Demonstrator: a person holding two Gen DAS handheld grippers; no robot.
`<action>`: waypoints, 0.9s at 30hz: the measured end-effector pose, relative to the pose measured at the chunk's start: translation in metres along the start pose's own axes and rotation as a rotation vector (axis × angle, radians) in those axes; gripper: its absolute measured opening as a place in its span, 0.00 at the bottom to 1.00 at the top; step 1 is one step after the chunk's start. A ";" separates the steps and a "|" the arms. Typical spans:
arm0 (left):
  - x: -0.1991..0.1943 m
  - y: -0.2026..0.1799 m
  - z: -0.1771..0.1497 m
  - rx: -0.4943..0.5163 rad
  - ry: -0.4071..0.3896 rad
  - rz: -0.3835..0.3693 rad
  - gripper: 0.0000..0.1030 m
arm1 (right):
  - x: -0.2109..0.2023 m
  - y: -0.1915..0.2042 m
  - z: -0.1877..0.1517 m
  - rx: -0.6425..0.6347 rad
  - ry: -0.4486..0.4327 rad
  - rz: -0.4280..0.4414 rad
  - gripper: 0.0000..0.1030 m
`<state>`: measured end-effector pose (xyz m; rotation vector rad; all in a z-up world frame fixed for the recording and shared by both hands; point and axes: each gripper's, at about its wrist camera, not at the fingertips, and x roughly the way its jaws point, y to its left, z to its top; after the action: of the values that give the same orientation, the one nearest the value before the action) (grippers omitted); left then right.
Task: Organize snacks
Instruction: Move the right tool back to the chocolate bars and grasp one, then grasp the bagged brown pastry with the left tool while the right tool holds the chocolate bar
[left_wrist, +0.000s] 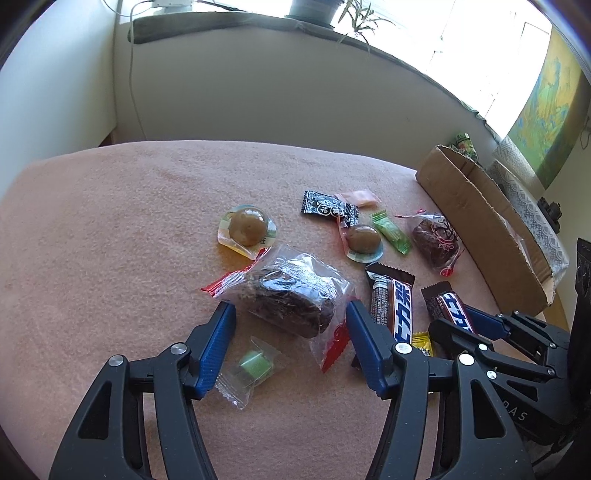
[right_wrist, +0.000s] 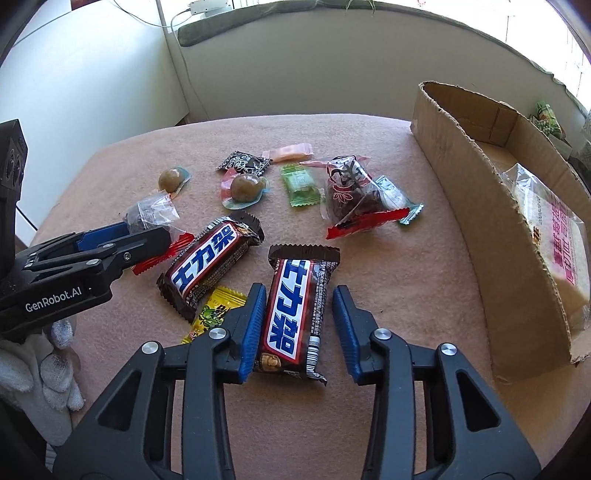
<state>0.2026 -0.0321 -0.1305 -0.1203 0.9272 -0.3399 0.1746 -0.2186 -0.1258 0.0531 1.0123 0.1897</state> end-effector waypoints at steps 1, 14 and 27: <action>0.001 0.000 0.001 0.001 -0.001 -0.001 0.48 | 0.000 0.000 0.000 0.001 0.000 0.004 0.34; 0.002 0.000 0.002 0.008 -0.007 -0.028 0.31 | -0.001 -0.005 -0.002 0.013 -0.012 0.026 0.29; 0.002 0.012 0.012 -0.098 0.016 0.000 0.63 | -0.001 -0.002 -0.001 0.001 -0.013 0.024 0.29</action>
<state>0.2162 -0.0226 -0.1280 -0.2076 0.9602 -0.2954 0.1738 -0.2211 -0.1253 0.0675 0.9994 0.2108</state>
